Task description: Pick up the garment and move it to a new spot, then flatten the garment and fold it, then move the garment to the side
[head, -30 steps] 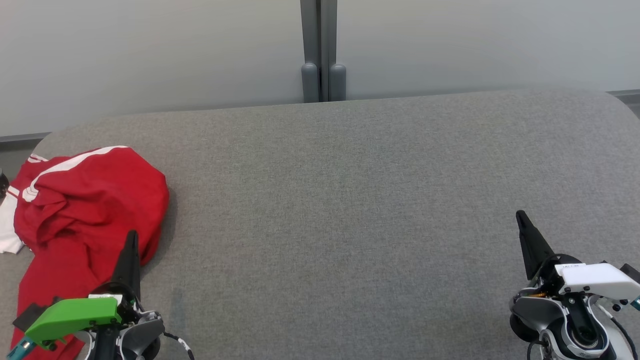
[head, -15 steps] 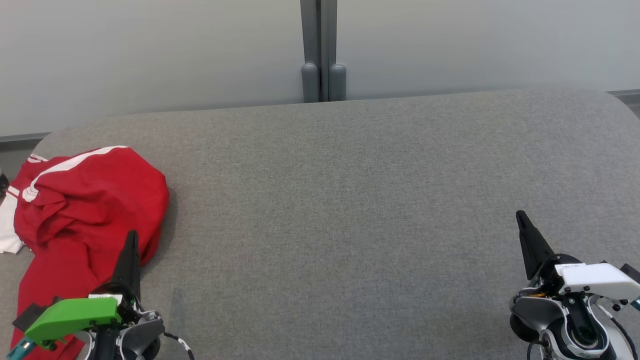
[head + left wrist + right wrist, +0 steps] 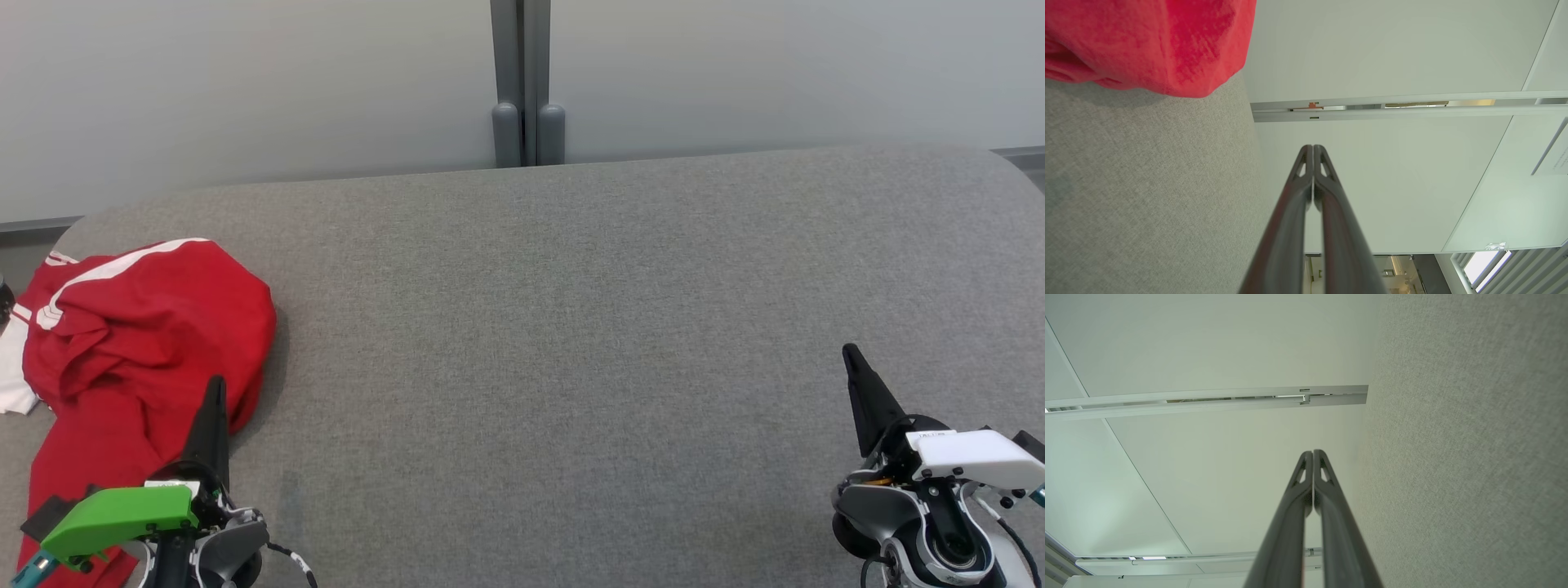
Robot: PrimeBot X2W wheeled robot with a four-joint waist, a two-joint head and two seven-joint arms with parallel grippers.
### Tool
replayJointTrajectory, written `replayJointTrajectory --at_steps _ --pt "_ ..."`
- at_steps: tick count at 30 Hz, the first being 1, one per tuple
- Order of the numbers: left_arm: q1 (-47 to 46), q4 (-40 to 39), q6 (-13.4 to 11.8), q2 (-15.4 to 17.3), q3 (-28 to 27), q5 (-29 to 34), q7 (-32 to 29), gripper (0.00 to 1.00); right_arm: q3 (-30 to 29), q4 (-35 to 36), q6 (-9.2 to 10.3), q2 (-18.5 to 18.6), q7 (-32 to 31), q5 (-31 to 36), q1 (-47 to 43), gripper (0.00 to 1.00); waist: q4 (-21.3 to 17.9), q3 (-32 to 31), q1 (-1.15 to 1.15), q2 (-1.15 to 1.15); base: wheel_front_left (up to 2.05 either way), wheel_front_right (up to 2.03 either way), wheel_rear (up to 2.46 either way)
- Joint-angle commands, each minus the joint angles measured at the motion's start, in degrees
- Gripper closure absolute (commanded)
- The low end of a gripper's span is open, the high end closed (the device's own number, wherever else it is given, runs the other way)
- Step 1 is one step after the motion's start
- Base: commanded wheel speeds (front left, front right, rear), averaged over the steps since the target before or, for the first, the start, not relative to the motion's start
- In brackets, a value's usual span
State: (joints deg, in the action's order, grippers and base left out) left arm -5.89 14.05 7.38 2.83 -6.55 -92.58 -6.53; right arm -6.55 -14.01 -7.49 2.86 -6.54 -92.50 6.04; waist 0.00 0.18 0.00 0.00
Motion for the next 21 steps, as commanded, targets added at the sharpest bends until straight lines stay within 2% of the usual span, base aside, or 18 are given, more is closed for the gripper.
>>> replayJointTrajectory --at_steps 1,7,8,12,21 --pt "-0.76 0.04 0.29 0.15 -0.07 0.35 -0.10 1.00 -0.01 -0.06 0.00 0.06 -0.10 0.19 0.35 1.00 0.00 0.00 0.00 0.00 0.00 0.00 0.00" --pt "-0.76 0.05 0.29 0.15 -0.07 0.35 -0.10 1.00 -0.01 -0.06 0.00 0.06 -0.10 0.19 0.35 1.00 0.00 0.00 0.00 0.00 0.00 0.00 0.00" --pt "0.00 0.02 0.00 0.00 0.01 0.01 0.03 0.00 -0.01 0.01 0.00 0.00 0.02 0.01 0.00 0.00 0.00 0.00 0.00 0.00 0.00 0.00 0.00" --pt "1.61 2.00 -0.10 -0.45 0.24 0.02 0.11 0.00 0.05 -1.86 0.02 -0.53 0.11 0.00 -1.70 0.00 0.00 0.01 0.00 0.00 0.00 0.00 0.00" --pt "2.14 1.14 -0.07 -0.38 1.87 1.13 2.75 0.00 -1.31 0.13 0.02 -0.44 2.76 2.31 -3.53 0.00 0.18 -0.49 0.00 0.00 0.00 0.00 0.00"
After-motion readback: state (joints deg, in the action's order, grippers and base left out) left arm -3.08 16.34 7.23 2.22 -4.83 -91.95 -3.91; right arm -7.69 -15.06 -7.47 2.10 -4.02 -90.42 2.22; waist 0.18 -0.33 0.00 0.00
